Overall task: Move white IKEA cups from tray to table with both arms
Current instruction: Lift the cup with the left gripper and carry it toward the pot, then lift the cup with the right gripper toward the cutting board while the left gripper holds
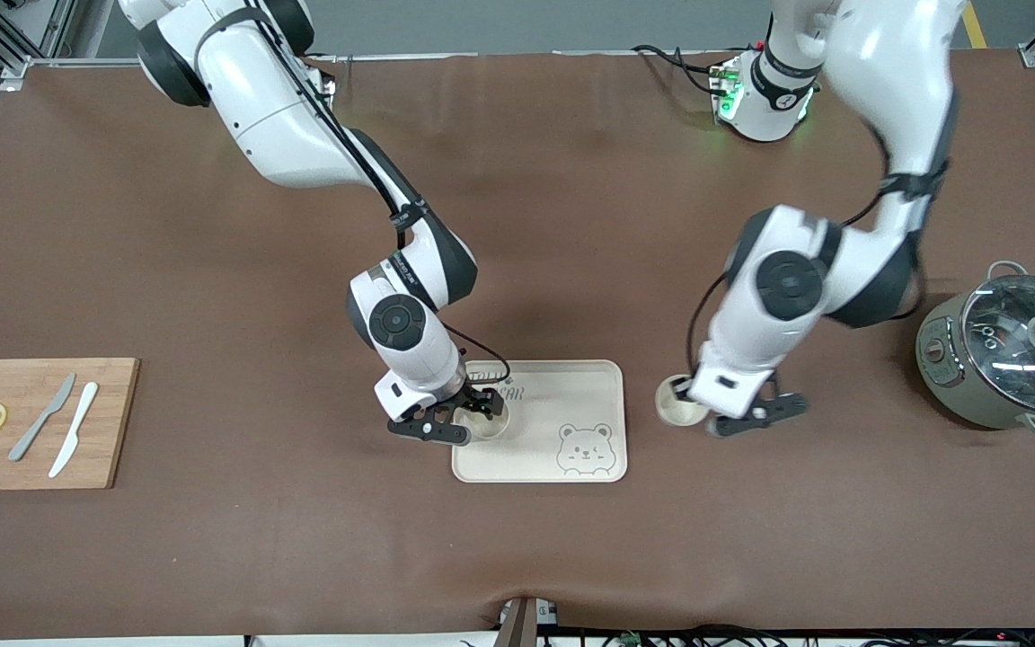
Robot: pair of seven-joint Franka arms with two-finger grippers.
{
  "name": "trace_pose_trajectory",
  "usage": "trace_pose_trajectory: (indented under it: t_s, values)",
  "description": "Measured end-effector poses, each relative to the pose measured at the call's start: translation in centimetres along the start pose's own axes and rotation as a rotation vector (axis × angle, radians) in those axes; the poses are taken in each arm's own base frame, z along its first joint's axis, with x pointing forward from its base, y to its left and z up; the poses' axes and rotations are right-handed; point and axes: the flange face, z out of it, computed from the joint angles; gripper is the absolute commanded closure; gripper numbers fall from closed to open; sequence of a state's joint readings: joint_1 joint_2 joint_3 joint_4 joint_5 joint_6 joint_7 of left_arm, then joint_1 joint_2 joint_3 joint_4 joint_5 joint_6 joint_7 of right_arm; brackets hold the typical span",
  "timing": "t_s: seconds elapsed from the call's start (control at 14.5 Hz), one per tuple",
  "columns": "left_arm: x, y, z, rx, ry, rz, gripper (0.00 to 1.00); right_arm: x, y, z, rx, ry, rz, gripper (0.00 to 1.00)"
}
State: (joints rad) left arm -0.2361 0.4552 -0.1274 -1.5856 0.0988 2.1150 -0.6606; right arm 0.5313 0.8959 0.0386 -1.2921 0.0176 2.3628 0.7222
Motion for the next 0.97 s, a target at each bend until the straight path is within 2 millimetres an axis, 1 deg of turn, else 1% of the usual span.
trace_pose_trajectory:
  t_s: [0.14, 0.21, 0.28, 0.35, 0.41, 0.62, 0.69, 0.76, 0.97]
  values:
    - [1.6, -4.4, -4.0, -0.015, -0.028, 0.014, 1.0, 0.0, 0.0, 0.1, 0.001, 0.002, 0.0, 0.0]
    - [2.0, -6.2, -5.5, -0.012, -0.036, 0.014, 1.0, 0.0, 0.0, 0.2, 0.001, 0.002, 0.0, 0.0]
    - [2.2, -7.8, -6.5, -0.006, -0.038, 0.01, 1.0, -0.1, 0.0, 0.3, 0.002, 0.002, -0.001, 0.0]
    - [2.3, -9.4, -7.1, -0.001, -0.039, 0.014, 1.0, -0.1, 0.0, 0.5, 0.002, 0.002, -0.001, 0.0]
    - [2.2, -11.2, -7.3, 0.004, -0.044, 0.031, 1.0, -0.2, 0.0, 0.6, 0.002, 0.002, -0.002, 0.0]
    - [1.3, -16.8, -6.8, -0.003, -0.08, 0.097, 1.0, -0.3, -0.2, 0.7, 0.003, 0.003, -0.004, 0.0]
    - [0.8, -18.1, -6.4, -0.011, -0.085, 0.108, 1.0, -0.3, -0.2, 0.7, 0.003, 0.003, -0.004, 0.12]
    - [0.2, -18.9, -6.1, -0.015, -0.081, 0.111, 1.0, -0.3, -0.2, 0.7, 0.003, 0.003, -0.005, 0.28]
    - [-1.9, -20.5, -3.8, -0.043, -0.043, 0.115, 1.0, -0.3, -0.2, 0.7, 0.003, 0.003, -0.005, 0.67]
